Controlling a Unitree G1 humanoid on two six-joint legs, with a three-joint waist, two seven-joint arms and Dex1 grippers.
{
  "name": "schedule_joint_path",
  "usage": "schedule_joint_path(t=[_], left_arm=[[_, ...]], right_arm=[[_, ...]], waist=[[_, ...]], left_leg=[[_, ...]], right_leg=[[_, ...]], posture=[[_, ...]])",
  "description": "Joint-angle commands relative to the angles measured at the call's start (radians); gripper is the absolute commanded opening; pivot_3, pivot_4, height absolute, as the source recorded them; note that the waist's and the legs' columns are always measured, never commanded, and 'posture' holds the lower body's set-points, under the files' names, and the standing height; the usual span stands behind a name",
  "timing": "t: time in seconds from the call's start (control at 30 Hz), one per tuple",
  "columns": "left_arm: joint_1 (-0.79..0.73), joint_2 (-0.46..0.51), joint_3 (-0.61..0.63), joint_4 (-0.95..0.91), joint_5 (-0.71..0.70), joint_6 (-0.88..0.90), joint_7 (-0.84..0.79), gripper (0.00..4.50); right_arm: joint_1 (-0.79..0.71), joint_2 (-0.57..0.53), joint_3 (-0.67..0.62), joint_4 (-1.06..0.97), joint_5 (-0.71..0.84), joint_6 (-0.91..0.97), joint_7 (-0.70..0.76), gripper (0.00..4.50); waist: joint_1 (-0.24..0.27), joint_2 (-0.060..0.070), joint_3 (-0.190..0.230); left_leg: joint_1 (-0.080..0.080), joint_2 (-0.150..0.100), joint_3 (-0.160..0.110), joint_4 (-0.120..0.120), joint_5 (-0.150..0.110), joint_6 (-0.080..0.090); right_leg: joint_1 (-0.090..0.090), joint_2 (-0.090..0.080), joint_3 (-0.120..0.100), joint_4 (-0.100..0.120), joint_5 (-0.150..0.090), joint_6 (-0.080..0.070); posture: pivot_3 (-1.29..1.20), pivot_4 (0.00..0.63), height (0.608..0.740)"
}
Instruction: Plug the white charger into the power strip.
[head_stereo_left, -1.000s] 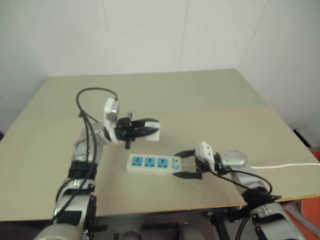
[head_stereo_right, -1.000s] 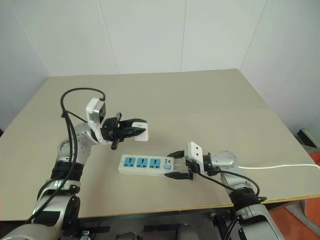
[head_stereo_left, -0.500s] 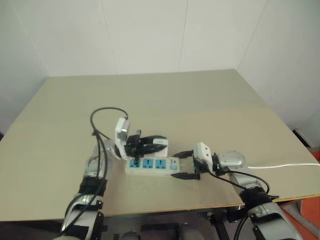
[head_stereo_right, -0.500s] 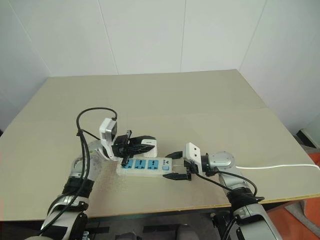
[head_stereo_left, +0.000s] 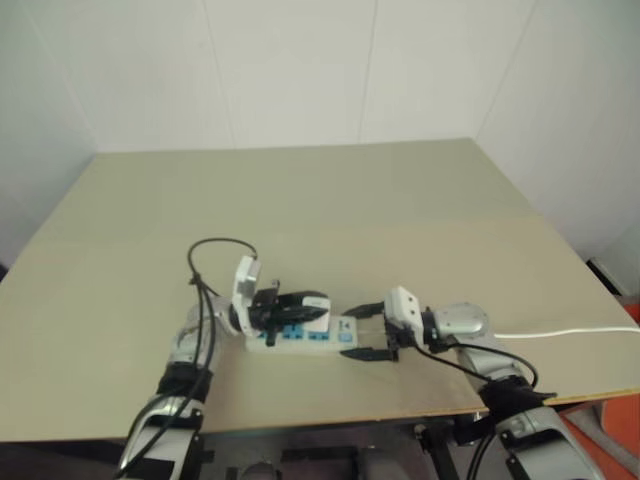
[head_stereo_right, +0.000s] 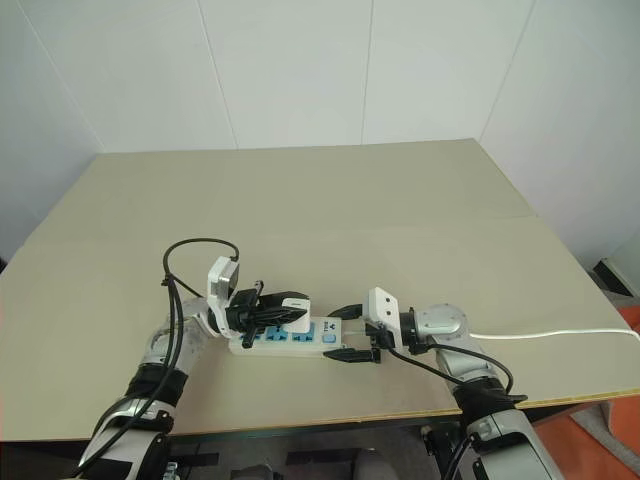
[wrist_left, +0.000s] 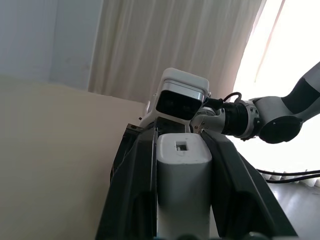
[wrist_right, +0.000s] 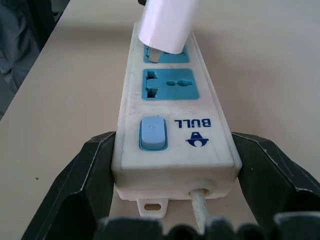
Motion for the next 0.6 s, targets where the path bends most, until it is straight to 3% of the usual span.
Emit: schedule_joint_path(t=[0.03,0.6], left_arm=[[-0.011,-0.006,-0.003,0.004,0.003,-0.026,-0.002,1.02],[-0.018,-0.026,-0.03,0.097,0.056,-0.098,0.001,1.02]], right_arm=[[0.023,0.007,0.052,-0.014,-0.035,0.018,0.013,3.38],[0.027,0.019,0.055,-0.021,-0.043,0.02,-0.001,3.38]], waist=[[0.0,0.0,0.0],[0.0,0.0,0.0]], left_leg=[[0.0,0.0,0.0,0.0,0.0,0.0],[0.001,0.0,0.0,0.0,0.0,0.0]], right_leg=[[0.0,0.0,0.0,0.0,0.0,0.0],[0.001,0.0,0.0,0.0,0.0,0.0]], posture=[[0.0,0.15,0.74],[0.0,0.15,0.74]])
